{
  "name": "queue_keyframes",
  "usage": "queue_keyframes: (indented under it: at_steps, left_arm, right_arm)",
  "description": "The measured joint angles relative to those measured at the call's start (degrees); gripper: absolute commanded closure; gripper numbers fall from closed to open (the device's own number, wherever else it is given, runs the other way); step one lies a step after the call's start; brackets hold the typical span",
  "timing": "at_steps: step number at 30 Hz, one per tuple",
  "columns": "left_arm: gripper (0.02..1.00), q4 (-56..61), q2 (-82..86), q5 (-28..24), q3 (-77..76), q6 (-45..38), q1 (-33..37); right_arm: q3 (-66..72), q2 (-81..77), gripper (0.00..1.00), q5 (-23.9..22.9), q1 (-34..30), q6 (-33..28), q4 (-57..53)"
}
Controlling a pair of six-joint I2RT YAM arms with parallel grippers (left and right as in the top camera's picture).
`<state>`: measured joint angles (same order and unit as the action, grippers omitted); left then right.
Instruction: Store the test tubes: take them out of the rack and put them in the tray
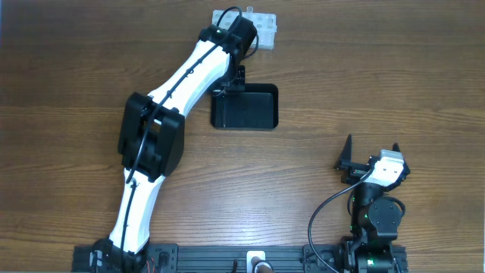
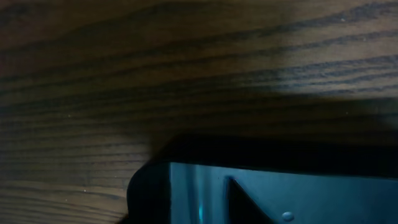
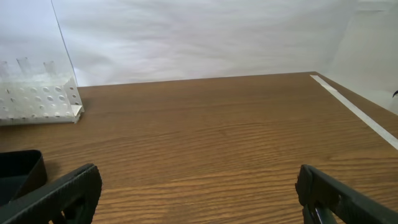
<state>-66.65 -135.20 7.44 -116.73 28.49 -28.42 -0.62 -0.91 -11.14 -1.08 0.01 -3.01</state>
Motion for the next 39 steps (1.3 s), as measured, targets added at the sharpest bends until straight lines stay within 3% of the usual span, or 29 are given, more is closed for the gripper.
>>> queue_keyframes:
  at_steps: [6,7,9,10,19,28,39]
  left_arm:
    - [0.417,0.76,0.94,0.02,0.31,0.11,0.00]
    - [0.261,1.40,1.84,0.09,0.55,0.11,0.00]
    - [0.071,3.50,4.22,0.87,0.59,-0.09,0.00]
    - [0.025,5.81,6.01,1.57,0.61,0.17,0.00]
    - [0.023,25.33,15.13,9.75,0.33,-3.82,0.33]
    - [0.038,31.82,8.85,13.25,0.33,-7.45,0.33]
    - [0.047,34.62,-0.15,13.81,-4.48,-11.85,1.07]
  right_arm:
    - [0.00,0.00,0.007,0.00,0.00,0.00,0.02]
    - [0.00,0.00,0.007,0.00,0.00,-0.02,0.02]
    - [0.00,0.00,0.009,0.00,0.00,-0.02,0.00]
    - [0.00,0.00,0.007,0.00,0.00,0.00,0.00]
    - [0.00,0.00,0.009,0.00,0.00,0.00,0.00]
    - [0.00,0.00,0.009,0.00,0.00,-0.02,0.00]
    - [0.00,0.00,0.009,0.00,0.00,-0.04,0.00]
